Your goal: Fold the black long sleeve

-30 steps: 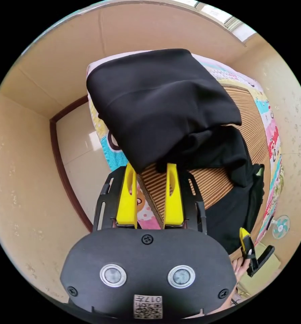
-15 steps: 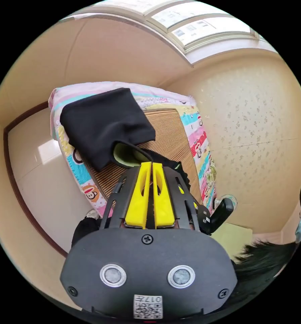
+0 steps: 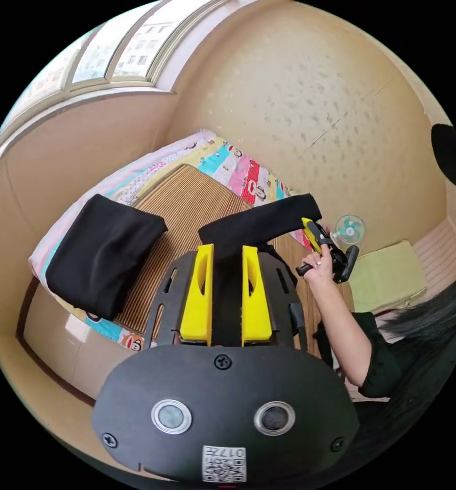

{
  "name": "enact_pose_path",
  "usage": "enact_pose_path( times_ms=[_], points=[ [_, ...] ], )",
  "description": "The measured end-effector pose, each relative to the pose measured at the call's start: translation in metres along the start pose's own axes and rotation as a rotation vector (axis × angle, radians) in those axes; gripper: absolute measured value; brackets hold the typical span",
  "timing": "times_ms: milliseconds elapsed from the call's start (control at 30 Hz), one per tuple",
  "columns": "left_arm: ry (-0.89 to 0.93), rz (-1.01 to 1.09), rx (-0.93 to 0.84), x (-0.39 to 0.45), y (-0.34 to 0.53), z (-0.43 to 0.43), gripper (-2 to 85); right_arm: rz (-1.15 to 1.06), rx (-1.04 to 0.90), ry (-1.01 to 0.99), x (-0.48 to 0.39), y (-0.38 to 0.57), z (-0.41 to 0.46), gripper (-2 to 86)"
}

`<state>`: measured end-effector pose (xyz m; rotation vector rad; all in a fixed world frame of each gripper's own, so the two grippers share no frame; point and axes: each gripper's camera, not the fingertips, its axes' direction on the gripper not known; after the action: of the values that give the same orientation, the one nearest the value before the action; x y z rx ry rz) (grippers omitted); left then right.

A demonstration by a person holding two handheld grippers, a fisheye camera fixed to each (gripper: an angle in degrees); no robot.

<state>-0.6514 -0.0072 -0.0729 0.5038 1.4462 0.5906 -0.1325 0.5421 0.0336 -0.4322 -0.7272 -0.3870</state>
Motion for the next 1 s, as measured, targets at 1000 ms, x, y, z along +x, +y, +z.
enact_pose_path(
  times_ms=[1000],
  points=[
    [-0.115,0.308,-1.294,-0.133,0.141,0.295,4.6,0.324,-1.213,0.19,0.319,0.248,-0.212,6.7]
  ],
)
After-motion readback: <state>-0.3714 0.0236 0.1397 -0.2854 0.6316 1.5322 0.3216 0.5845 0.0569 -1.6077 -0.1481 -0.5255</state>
